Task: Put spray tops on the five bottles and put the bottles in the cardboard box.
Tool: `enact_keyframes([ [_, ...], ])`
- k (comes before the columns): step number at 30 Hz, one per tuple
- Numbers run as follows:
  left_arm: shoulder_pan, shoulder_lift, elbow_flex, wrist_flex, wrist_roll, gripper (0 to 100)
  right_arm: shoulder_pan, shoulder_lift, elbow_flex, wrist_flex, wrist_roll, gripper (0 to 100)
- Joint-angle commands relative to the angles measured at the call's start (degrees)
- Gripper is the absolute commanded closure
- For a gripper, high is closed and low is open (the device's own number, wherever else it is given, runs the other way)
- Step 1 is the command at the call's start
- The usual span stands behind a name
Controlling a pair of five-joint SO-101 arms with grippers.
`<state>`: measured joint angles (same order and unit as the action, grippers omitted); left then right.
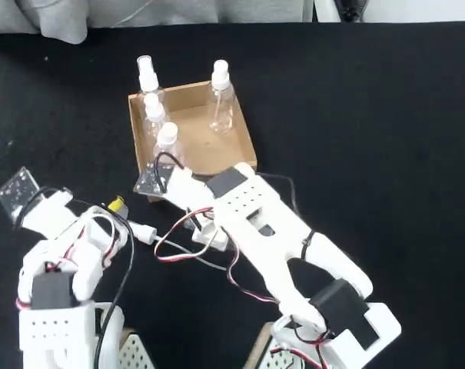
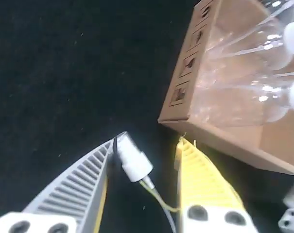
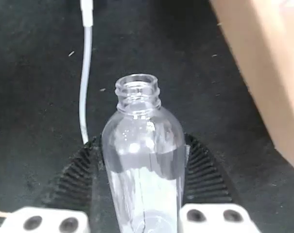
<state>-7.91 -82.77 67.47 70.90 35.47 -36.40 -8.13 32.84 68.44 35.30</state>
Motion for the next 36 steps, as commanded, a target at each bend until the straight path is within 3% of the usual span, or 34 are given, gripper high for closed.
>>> enact_keyframes([
  [1, 0.7, 5.6, -3.9, 0.2, 1.1, 81, 1.6, -3.9, -4.2, 0.4, -0.4, 91.0],
  [13, 3.6, 14.8, -4.0, -2.0, 1.3, 81, 2.6, -8.0, -4.4, 2.8, -0.4, 91.0],
  [21, 3.6, 23.6, -5.8, -5.0, 6.5, 81, 6.9, -13.3, -3.7, 2.5, -3.0, 91.0],
  [28, 6.3, 31.3, -6.1, -6.9, 6.9, 81, 6.9, -13.6, -3.8, 2.0, -4.0, 91.0],
  [36, 7.9, 36.5, -6.1, -10.8, 12.9, 81, 6.9, -13.4, -3.6, 1.3, -4.0, 91.0],
])
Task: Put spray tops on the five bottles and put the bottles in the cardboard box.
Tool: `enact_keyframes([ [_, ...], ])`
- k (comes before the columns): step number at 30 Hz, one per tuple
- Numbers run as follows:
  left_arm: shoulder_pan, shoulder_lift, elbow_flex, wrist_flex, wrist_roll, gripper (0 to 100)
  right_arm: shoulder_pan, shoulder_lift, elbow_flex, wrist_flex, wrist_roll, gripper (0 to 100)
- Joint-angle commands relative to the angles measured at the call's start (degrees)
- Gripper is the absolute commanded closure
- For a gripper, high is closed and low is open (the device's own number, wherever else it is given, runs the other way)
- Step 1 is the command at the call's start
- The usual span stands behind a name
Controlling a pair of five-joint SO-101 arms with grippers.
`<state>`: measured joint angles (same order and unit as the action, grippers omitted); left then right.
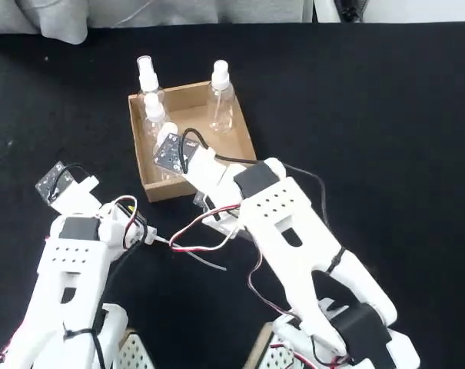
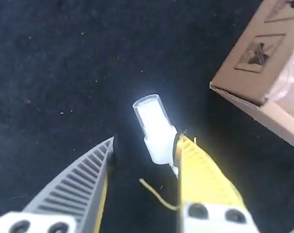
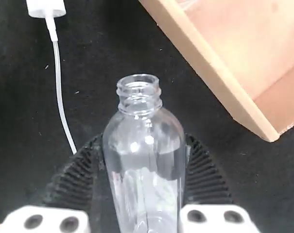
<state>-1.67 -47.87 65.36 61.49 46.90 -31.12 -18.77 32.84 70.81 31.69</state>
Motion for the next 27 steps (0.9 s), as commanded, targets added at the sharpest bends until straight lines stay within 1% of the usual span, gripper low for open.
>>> enact_keyframes([
  [1, 2.1, 2.1, -4.0, -1.5, 1.5, 81, 1.6, -2.8, -3.6, -1.1, -0.4, 91.0],
  [3, 2.8, 3.3, -4.0, -1.8, 1.7, 81, 1.6, -2.8, -3.6, -1.1, -0.4, 91.0],
  [7, 2.5, 6.0, -3.5, -6.3, 4.1, 81, 1.6, -2.8, -3.6, -1.0, -0.4, 91.0],
  [10, 2.5, 8.7, -3.9, -7.3, 4.4, 81, 1.6, -2.8, -3.5, -1.0, -0.4, 91.0],
  [16, 2.3, 14.3, -3.8, -12.5, 4.7, 81, 1.2, -2.8, -2.4, -1.8, -0.4, 90.7],
  [20, 2.3, 15.9, -4.0, -13.8, 7.1, 81, 1.2, -2.8, -2.4, -1.8, -0.4, 90.7],
  [27, 2.3, 16.5, -3.9, -13.8, 7.2, 81, 1.2, -2.8, -2.4, -1.8, -0.4, 90.7],
])
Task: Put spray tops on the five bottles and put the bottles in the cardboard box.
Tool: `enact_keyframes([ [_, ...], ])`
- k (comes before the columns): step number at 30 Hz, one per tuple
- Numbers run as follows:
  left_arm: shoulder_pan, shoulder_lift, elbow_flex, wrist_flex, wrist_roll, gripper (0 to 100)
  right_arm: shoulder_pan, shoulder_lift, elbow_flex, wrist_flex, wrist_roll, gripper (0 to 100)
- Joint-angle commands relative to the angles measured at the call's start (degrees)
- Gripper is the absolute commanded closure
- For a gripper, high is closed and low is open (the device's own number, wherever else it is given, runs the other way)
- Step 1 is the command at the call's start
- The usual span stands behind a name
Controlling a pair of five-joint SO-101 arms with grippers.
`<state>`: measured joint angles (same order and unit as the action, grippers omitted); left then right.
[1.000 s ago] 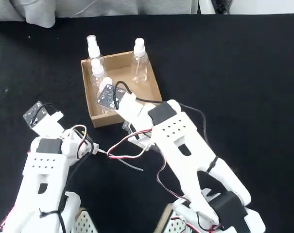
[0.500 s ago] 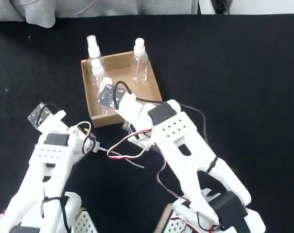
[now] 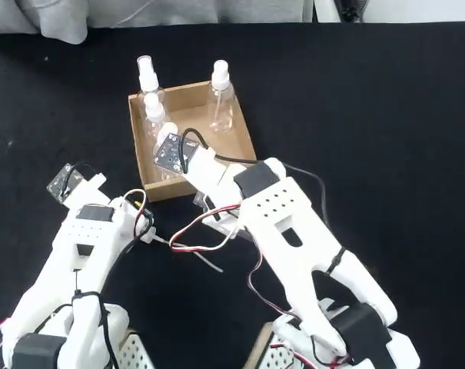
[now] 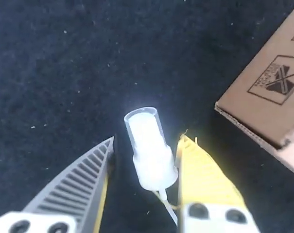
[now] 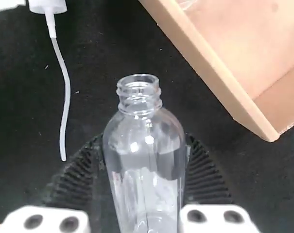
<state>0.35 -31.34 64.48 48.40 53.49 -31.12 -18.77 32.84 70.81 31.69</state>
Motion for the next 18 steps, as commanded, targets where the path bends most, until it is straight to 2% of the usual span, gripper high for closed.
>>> enact_keyframes([
  [1, 0.3, 0.0, -3.0, -0.7, 0.6, 81, 1.2, -2.8, -2.4, -1.8, -0.4, 90.7],
  [4, 0.3, 0.0, -2.6, -1.4, 0.6, 81, 1.2, -2.8, -2.4, -1.8, -0.4, 90.7],
  [10, -3.5, 0.1, 0.7, -9.3, 0.4, 81, 1.2, -2.8, -2.4, -1.8, -0.4, 90.8],
  [16, -4.6, 0.1, 0.7, -9.5, -1.2, 97, 1.2, -2.8, -2.4, -1.8, -0.4, 90.8],
  [18, -4.7, 0.1, 0.9, -9.5, -1.8, 95, 1.2, -2.8, -2.4, -1.8, -0.4, 90.8],
])
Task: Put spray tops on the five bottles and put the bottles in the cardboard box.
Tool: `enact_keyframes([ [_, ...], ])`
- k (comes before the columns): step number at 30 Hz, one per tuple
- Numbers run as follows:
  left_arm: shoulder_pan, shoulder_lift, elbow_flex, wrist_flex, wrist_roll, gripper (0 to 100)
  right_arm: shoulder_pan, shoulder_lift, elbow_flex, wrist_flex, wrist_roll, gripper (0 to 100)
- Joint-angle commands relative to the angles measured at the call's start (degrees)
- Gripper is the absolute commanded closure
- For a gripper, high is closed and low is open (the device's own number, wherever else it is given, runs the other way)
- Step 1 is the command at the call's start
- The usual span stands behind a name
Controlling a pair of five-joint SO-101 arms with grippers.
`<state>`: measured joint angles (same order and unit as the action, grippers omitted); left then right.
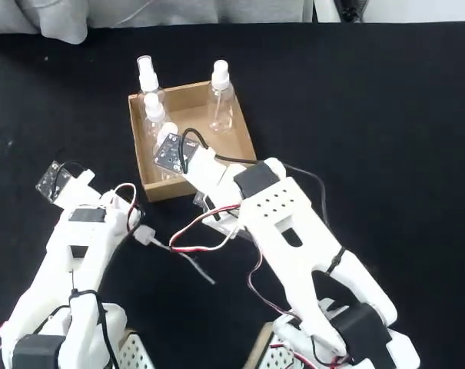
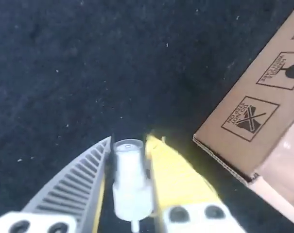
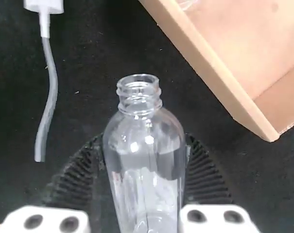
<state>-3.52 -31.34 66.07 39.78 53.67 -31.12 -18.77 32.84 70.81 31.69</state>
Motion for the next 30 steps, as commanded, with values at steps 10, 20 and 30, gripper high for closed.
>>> enact_keyframes([
  [10, -1.2, -0.6, -1.0, -0.8, -2.0, 94, 1.2, -2.8, -2.4, -1.8, -0.4, 90.8],
  [20, -3.9, -11.1, -2.2, 6.4, -2.3, 94, 1.2, -2.8, -2.4, -1.8, -0.4, 90.7],
  [30, -4.0, -30.9, 4.6, 8.5, -2.5, 94, 1.2, -2.8, -2.4, -1.8, -0.4, 90.7],
])
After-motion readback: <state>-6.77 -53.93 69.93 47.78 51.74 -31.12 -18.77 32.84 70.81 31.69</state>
